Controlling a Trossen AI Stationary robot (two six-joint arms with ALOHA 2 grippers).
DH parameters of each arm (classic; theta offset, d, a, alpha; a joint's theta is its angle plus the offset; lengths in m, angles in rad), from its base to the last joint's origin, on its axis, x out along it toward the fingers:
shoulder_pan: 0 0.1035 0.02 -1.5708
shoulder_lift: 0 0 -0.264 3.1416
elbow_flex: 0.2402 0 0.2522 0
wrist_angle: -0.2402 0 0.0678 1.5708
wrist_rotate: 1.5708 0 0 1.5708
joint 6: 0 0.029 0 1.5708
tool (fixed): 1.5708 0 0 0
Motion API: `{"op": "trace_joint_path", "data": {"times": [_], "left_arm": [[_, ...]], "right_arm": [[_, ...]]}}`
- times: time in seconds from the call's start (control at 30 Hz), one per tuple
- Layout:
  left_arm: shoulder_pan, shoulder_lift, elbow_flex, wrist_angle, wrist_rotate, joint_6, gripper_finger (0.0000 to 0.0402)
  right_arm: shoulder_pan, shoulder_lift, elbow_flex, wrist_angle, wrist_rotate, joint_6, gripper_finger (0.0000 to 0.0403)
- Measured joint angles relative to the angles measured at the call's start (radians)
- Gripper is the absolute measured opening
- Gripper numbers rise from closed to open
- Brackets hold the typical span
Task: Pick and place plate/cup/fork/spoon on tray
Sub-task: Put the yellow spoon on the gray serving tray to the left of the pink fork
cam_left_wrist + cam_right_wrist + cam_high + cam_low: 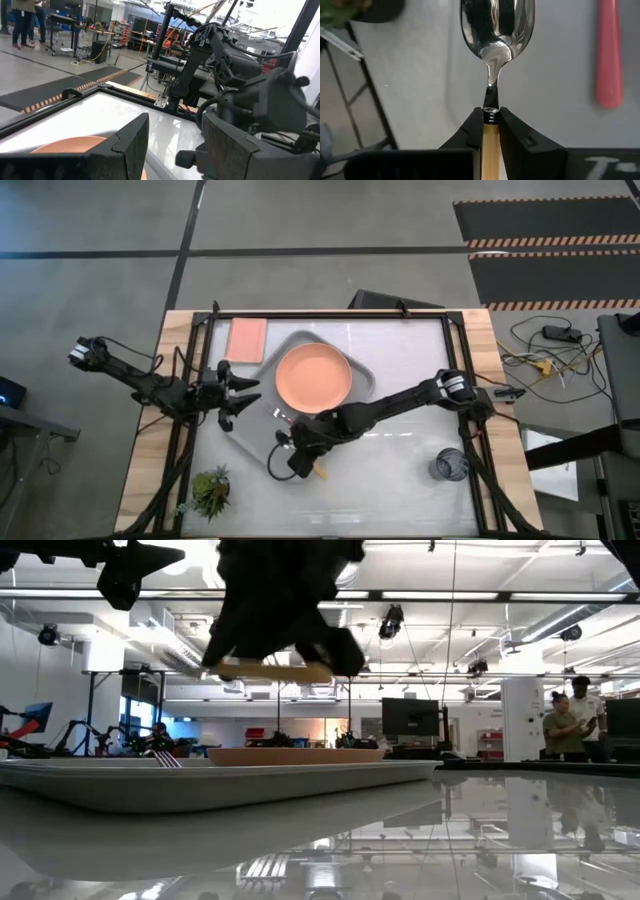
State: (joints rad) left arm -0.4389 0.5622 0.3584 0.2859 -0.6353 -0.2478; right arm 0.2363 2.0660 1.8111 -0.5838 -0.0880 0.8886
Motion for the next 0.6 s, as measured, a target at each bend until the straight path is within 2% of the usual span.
{"op": "trace_joint_path", "data": {"times": [0.33,0.6], "left_arm": [[0.000,-0.008,-0.002,0.006,0.000,0.002,0.0168],[0.000,-0.006,-0.004,0.003,0.000,0.002,0.0168]], "right_arm": [[-0.070,0.033,0.000,0.130,0.015,-0.135,0.0025],[-0.091,0.072,0.000,0.224,0.076,-0.254,0.0025]]}}
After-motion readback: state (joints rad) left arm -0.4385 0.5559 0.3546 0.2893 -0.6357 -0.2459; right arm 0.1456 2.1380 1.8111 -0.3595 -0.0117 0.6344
